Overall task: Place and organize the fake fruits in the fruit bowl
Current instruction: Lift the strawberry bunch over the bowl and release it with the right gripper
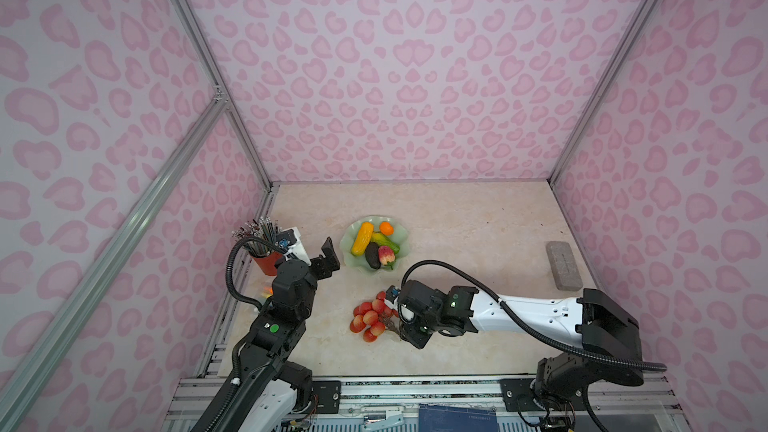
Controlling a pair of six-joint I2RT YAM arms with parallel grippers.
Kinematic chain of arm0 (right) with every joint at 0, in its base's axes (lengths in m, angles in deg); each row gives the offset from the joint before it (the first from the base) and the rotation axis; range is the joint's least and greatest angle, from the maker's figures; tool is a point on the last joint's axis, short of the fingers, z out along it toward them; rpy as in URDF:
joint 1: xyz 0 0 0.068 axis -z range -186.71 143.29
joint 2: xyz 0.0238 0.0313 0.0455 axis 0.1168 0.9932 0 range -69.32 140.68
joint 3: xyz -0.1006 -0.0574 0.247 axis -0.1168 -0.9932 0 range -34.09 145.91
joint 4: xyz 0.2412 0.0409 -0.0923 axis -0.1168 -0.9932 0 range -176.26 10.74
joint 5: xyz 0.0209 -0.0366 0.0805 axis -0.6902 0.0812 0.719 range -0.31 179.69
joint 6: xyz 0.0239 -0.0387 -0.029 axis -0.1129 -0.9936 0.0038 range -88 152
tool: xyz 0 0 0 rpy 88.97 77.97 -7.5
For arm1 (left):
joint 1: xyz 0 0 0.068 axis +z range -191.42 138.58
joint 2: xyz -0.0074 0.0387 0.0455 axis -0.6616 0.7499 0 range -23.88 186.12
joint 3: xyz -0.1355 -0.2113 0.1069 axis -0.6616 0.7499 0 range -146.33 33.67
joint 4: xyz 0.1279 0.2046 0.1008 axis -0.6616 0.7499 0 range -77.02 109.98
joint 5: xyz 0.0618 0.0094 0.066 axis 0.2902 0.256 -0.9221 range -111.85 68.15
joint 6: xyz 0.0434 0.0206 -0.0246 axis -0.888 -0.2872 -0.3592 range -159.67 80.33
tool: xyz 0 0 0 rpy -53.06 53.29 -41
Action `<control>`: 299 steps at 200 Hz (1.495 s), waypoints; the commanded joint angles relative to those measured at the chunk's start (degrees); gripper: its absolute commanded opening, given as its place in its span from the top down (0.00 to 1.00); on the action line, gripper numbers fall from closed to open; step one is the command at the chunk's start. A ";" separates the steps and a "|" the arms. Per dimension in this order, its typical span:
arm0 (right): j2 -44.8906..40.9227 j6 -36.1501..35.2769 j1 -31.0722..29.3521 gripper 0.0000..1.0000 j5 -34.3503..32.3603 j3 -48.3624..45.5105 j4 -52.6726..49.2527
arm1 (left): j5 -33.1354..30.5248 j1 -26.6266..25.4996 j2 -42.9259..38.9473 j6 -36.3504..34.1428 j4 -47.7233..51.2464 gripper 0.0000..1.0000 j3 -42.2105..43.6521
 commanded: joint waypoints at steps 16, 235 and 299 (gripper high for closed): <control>3.95 0.97 0.14 0.57 1.04 1.48 0.60 | -0.49 0.17 -0.42 -0.40 -1.31 0.05 -0.91; 18.16 -0.81 3.97 1.00 0.74 10.19 2.19 | -2.64 0.36 -3.26 -3.23 -0.53 0.05 0.16; 8.27 -1.26 2.88 1.00 -1.14 10.83 -0.35 | -3.38 0.40 -4.33 -3.47 0.07 0.05 0.02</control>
